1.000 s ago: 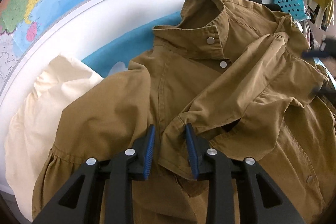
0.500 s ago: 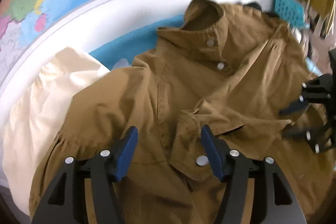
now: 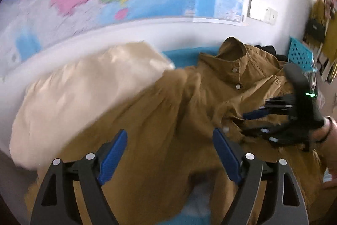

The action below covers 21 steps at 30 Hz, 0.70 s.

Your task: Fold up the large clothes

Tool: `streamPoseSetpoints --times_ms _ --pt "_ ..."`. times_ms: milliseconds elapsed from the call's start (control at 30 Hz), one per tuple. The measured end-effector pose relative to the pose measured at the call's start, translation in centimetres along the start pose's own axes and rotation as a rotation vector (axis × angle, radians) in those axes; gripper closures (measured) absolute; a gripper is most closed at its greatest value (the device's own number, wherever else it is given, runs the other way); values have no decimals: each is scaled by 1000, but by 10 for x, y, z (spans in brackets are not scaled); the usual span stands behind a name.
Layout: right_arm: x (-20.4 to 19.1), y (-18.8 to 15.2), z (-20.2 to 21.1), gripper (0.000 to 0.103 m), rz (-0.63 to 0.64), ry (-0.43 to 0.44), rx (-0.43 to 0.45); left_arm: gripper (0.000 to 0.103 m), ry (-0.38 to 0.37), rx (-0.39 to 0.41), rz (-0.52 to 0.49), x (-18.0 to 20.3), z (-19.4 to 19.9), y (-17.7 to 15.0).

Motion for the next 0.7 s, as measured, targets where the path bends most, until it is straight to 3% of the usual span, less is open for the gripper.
streamPoseSetpoints --times_ms 133,200,300,367,433,567,700 --pt "5 -3 -8 63 -42 7 2 22 49 29 101 -40 26 -45" --pt "6 -2 0 62 -59 11 4 22 36 26 193 -62 38 -64" --pt "7 -1 8 53 -68 24 25 22 -3 20 347 -92 48 -101" --pt "7 0 14 50 -82 31 39 22 14 8 417 -106 49 -122" --pt "8 -1 17 49 -98 46 48 23 58 0 485 -120 52 -140" --pt "2 -8 25 46 -115 76 62 24 144 79 639 -165 81 -165" --pt "-13 -6 23 42 -98 100 62 24 402 27 659 -209 96 -181"
Point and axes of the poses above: each gripper's, at about its wrist camera, not at the fingertips, and z roughly against the way its jaws point, x to its right, y to its top, the point moved 6 cm from there along -z, roughly the way its jaws point, and after that the axes turned 3 degrees about y, right-handed, at the moved point
